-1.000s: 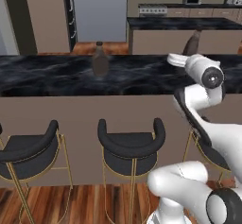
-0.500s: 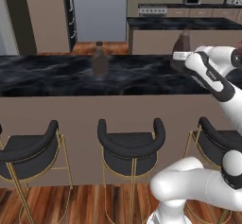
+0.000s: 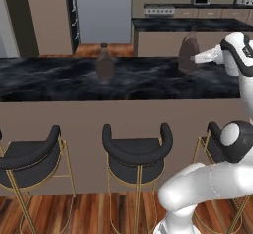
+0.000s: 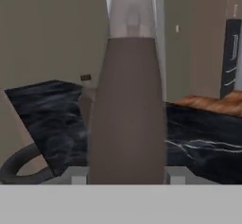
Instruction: The dining table condiment station is running low on syrup bottle. Refill the condiment station by opening the cabinet and taking the syrup bottle from the cabinet and placing it on the dining table.
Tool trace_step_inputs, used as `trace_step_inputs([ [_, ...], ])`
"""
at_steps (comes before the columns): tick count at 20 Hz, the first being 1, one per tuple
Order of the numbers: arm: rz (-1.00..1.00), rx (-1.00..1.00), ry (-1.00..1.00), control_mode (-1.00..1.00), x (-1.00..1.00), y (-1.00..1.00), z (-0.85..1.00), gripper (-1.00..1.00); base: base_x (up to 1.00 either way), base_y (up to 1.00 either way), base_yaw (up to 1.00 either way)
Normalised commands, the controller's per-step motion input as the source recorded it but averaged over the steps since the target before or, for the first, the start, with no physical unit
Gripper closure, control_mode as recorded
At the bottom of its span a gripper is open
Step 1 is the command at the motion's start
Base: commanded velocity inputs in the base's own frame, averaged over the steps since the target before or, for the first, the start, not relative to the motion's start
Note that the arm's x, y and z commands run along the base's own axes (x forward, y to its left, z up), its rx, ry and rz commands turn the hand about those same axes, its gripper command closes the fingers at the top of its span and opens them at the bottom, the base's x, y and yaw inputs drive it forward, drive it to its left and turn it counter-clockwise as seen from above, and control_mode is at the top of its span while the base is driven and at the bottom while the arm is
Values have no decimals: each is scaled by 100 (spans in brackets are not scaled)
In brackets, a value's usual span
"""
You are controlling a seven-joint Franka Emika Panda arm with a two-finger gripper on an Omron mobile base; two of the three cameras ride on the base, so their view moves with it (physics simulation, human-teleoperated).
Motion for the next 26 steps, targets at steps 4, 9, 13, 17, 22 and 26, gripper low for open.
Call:
trace_step_inputs([
  [4,35,-10,-1,-100,34,4,-19,100,0,0,0],
  [9,29,-8,0,-100,41,25,-56,100,0,0,0],
  [13,19,-3,1,-100,12,16,-33,100,0,0,0],
  [17,11,0,3,-100,13,7,-16,100,0,0,0],
  [22,1,3,0,-100,39,32,-28,100,0,0,0],
  [26,0,4,0,-100,56,63,-24,100,0,0,0],
])
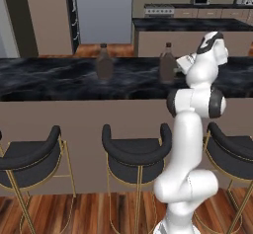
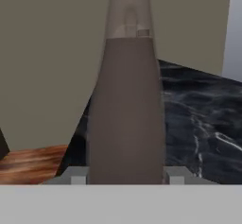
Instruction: The dining table condiment station is running low on syrup bottle. Refill the condiment station by opening the cabinet and taking the syrup bottle from the cabinet and placing it on the dining table.
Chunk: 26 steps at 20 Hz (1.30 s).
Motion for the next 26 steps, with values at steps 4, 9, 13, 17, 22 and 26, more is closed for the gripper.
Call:
trace_step_inputs([
  [4,-1,0,0,-100,49,79,-1,100,0,0,0],
  [9,-1,0,0,-100,16,27,-13,100,0,0,0],
  [13,0,0,-2,-100,0,0,-33,100,0,0,0],
  [17,0,0,-5,-100,0,0,-35,100,0,0,0],
  [22,0,0,-19,-100,-7,5,-39,100,0,0,0],
  [26,0,0,-34,-100,-26,21,-32,100,0,0,0],
])
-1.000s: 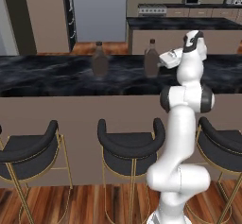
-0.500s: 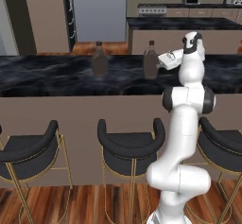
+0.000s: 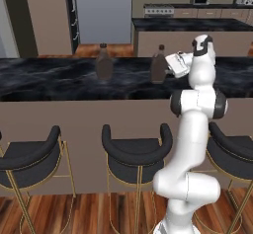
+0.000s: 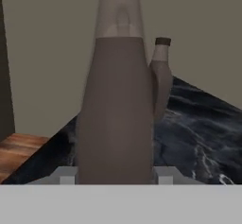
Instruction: The dining table condiment station is running low on syrup bottle. Refill the condiment station by opening the cabinet and taking the syrup bottle from the cabinet and placing it on the dining table.
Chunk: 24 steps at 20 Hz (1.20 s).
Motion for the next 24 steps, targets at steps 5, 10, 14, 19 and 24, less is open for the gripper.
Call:
trace_step_inputs([
  [5,0,0,-8,-100,-3,2,-17,-100,0,0,0],
  [10,0,1,2,-100,0,-1,0,-100,0,0,0],
  [14,0,0,15,-100,0,0,4,-100,0,0,0],
  [19,1,0,14,-100,0,-2,15,-100,0,0,0],
  [24,0,1,5,-100,-2,-15,32,-100,0,0,0],
])
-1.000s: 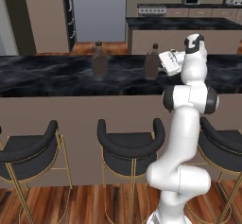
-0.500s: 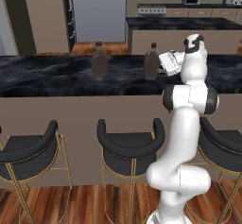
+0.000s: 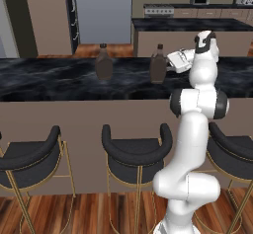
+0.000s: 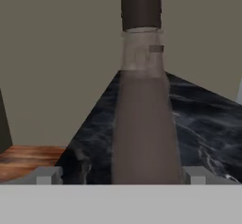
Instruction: The dining table condiment station is running low on syrup bottle. Refill the condiment station by opening the cabinet and taking the syrup bottle from the cabinet and placing it on the dining table.
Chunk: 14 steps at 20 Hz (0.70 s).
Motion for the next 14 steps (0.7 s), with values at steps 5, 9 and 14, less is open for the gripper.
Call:
trace_step_inputs([
  [5,0,0,0,-100,-8,-18,38,-100,0,0,0],
  [9,-1,0,0,-100,-18,-24,24,-100,0,0,0],
  [14,-8,1,-9,-100,-50,-32,-1,-100,0,0,0],
])
